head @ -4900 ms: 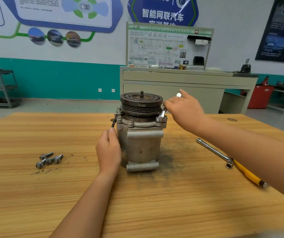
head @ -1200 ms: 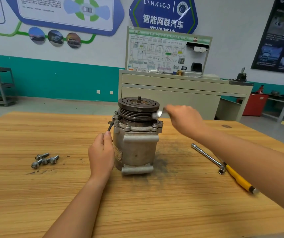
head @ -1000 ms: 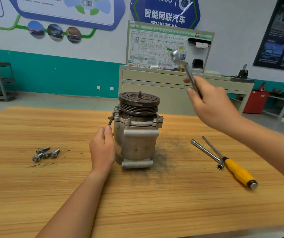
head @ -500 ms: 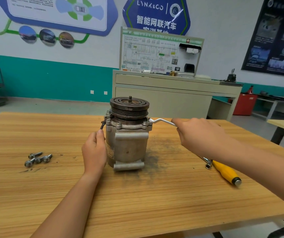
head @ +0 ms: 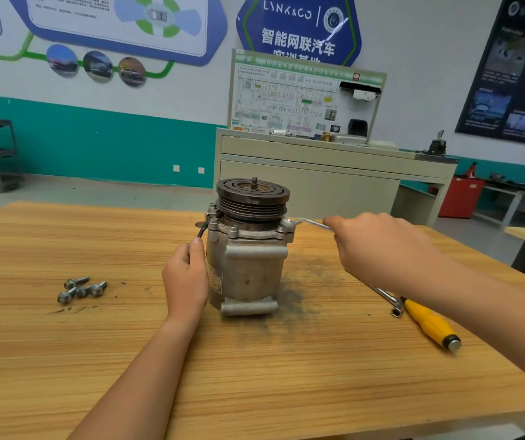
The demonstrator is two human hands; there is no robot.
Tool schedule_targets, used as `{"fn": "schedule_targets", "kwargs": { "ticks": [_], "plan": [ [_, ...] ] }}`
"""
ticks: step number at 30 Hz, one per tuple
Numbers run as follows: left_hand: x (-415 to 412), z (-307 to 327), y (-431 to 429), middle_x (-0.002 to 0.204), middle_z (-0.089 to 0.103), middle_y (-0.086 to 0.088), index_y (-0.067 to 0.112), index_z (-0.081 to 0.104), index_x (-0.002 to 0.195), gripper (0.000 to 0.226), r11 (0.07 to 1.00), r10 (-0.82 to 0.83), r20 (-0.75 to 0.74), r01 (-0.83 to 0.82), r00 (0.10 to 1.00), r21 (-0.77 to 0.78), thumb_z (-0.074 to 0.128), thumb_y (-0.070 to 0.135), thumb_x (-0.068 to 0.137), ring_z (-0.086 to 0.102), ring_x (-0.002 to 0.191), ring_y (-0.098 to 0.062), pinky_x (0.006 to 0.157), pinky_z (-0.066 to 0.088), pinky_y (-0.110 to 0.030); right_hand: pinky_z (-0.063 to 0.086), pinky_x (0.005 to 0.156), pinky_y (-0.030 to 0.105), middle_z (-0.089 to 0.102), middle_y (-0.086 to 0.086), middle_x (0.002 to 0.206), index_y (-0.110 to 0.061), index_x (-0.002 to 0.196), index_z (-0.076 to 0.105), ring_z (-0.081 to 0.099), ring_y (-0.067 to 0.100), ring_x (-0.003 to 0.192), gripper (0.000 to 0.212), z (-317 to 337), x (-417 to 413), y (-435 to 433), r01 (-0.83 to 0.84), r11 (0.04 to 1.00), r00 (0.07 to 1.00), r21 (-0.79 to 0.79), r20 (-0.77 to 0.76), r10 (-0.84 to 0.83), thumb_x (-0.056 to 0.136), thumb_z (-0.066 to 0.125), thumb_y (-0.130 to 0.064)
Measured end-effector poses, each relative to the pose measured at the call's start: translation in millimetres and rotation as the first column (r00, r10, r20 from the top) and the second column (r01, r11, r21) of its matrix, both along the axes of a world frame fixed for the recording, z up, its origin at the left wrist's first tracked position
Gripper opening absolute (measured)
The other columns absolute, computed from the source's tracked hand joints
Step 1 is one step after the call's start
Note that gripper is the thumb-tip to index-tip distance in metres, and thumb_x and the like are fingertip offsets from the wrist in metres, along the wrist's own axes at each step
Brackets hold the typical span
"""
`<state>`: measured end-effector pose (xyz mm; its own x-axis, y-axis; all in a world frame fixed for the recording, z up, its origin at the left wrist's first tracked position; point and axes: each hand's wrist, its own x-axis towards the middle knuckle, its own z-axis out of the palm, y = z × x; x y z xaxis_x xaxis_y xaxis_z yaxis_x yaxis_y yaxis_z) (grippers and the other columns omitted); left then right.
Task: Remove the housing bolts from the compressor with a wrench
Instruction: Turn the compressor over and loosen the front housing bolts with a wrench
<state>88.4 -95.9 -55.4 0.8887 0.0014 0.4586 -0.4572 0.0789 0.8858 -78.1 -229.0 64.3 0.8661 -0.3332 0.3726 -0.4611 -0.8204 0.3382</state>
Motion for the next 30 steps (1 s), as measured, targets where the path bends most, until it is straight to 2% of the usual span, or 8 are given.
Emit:
{"fn": "schedule_targets", "kwargs": {
  "ticks": [3,8,11,15,20,24,28,30],
  "plan": [
    [-0.3,-0.2,0.3,0.058,0.035,-0.001,0.011,0.039,0.061,0.039,1.0,-0.002,-0.002,0.002,1.0,0.0,0.042,0.022,0.099,0.031,0.057,-0.015,0.055,0.025,-0.033,0.026,0.042,0.025,0.033,-0.003,0.062,-0.02,0.122,0.045,0.03,0.013,0.051,0.035,1.4,1.8,11.2,0.009,0.998,0.997,-0.062,-0.08,-0.014,0.091,0.035,-0.006],
    [-0.9,0.0,0.8,0.058,0.035,0.0,0.012,0.038,0.061,0.039,1.0,-0.009,-0.003,0.009,1.0,-0.006,0.041,0.022,0.099,0.031,0.057,-0.014,0.055,0.025,-0.034,0.027,0.043,0.026,0.029,-0.001,0.064,-0.009,0.122,0.043,0.038,0.019,0.06,0.033,4.1,4.1,29.1,-0.013,0.984,0.983,-0.179,-0.183,-0.021,0.09,0.041,-0.001],
    [-2.7,2.2,1.0,0.058,0.034,0.0,0.012,0.038,0.061,0.039,1.0,-0.004,-0.011,0.004,1.0,-0.005,0.042,0.02,0.098,0.03,0.056,-0.012,0.052,0.025,-0.027,0.019,0.039,0.027,0.028,-0.002,0.059,-0.007,0.122,0.04,0.026,0.016,0.046,0.032,-0.2,1.4,27.3,0.009,0.972,0.982,-0.233,-0.181,-0.052,0.09,0.04,-0.002],
    [-2.2,2.1,0.6,0.057,0.034,0.001,0.01,0.04,0.063,0.037,1.0,-0.011,-0.024,0.011,1.0,-0.017,0.042,0.021,0.098,0.03,0.055,-0.012,0.048,0.024,-0.022,0.016,0.038,0.025,0.029,-0.002,0.055,-0.008,0.125,0.036,0.025,0.015,0.042,0.031,-10.3,-1.4,16.6,-0.001,0.97,0.993,-0.242,-0.119,-0.028,0.096,0.033,-0.018],
    [-2.2,1.3,1.2,0.055,0.034,0.002,0.015,0.039,0.059,0.04,0.999,-0.022,-0.031,0.021,0.999,-0.031,0.042,0.022,0.099,0.029,0.052,-0.009,0.046,0.025,-0.02,0.025,0.041,0.025,0.033,-0.006,0.057,-0.016,0.124,0.03,0.031,0.013,0.045,0.034,-14.5,-3.3,-8.7,-0.101,0.967,0.994,-0.232,-0.06,0.09,0.095,0.022,-0.03],
    [-1.8,0.3,0.2,0.055,0.034,0.003,0.015,0.038,0.06,0.04,0.999,-0.019,-0.027,0.018,0.999,-0.043,0.043,0.022,0.099,0.029,0.052,-0.009,0.046,0.024,-0.02,0.025,0.041,0.024,0.046,-0.007,0.067,-0.019,0.115,0.042,0.046,0.017,0.052,0.036,-21.6,-2.7,-19.6,-0.109,0.945,0.993,-0.308,0.008,0.117,0.094,0.017,-0.033],
    [-1.0,0.7,-0.9,0.055,0.034,0.002,0.014,0.038,0.059,0.04,0.999,-0.002,-0.022,0.001,1.0,-0.046,0.043,0.021,0.098,0.029,0.052,-0.008,0.046,0.025,-0.02,0.026,0.035,0.021,0.052,0.003,0.051,-0.005,0.086,0.062,0.046,0.024,0.035,0.039,-28.4,2.1,-29.5,-0.236,0.936,0.948,-0.259,0.148,0.28,0.092,0.031,-0.028],
    [-0.8,0.7,-1.2,0.055,0.034,0.002,0.014,0.039,0.059,0.04,0.999,0.0,-0.022,-0.001,1.0,-0.041,0.043,0.021,0.099,0.029,0.053,-0.01,0.046,0.025,-0.02,0.031,0.032,0.024,0.054,0.005,0.051,-0.003,0.082,0.064,0.046,0.025,0.034,0.04,-33.1,4.6,-40.2,-0.298,0.911,0.906,-0.284,0.216,0.363,0.09,0.031,-0.025]
  ]
}}
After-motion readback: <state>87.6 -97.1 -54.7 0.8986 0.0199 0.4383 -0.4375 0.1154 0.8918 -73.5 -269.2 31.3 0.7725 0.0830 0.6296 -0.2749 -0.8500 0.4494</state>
